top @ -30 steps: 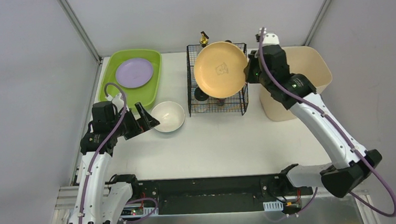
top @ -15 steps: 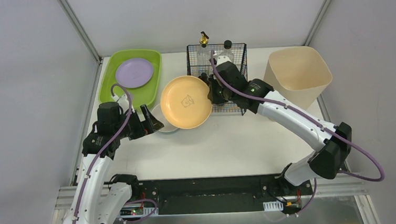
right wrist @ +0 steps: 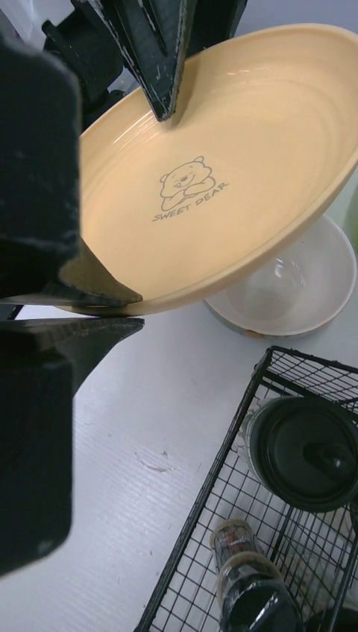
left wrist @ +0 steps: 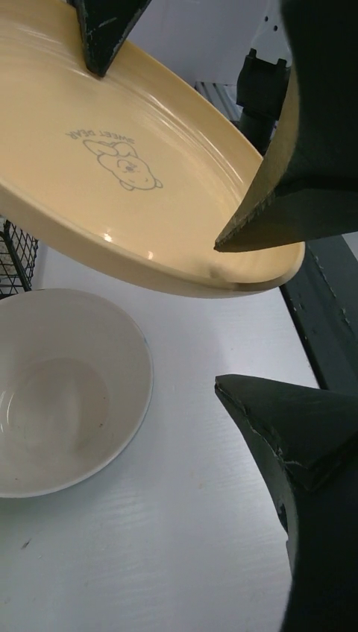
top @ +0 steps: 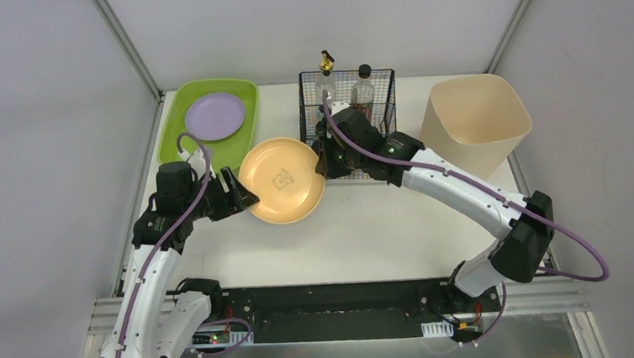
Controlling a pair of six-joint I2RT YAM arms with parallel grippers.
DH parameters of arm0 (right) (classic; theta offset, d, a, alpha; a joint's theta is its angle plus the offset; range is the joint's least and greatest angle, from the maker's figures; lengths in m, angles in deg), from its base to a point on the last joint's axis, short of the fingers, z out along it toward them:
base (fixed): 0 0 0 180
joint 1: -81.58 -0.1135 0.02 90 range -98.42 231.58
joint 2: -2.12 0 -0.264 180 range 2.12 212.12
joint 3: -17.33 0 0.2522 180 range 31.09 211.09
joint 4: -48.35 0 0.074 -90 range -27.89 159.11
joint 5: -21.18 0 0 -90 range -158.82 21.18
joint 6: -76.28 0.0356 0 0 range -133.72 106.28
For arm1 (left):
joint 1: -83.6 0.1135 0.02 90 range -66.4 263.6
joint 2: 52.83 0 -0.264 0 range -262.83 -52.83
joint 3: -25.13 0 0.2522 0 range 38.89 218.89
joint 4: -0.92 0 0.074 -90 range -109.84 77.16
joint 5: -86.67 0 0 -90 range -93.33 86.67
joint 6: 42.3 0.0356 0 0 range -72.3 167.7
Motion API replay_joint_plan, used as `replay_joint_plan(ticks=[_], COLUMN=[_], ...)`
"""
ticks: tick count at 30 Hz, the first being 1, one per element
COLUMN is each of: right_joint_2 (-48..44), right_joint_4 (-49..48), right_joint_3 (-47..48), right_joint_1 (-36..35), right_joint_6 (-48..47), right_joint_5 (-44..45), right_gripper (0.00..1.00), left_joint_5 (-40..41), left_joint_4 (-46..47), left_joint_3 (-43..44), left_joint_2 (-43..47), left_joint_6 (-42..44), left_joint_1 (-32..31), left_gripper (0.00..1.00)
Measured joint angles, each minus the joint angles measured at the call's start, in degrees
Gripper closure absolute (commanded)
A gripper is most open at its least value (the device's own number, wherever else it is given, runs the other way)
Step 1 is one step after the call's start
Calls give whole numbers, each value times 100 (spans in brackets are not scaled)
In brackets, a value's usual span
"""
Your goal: Clear the kitchen counter
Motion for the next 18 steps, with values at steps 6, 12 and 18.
replay_joint_plan(ticks=[6, 12, 18], right_joint_2=[0, 22, 59], right_joint_4=[-66, -68, -72], right_joint_3=[-4, -63, -162], right_joint_1=[-55, -66, -66], right_joint_6=[96, 103, 103], right_joint_5=[-144, -138, -168], right_gripper=[100, 100, 90], left_joint_5=[2, 2, 81], left_joint_4=[31, 101, 140], left_joint_3=[0, 0, 0], left_joint_2=[-76, -90, -153], left_joint_6=[-42, -87, -238], left_joint_1=[0, -2, 0], left_gripper=[66, 100, 100])
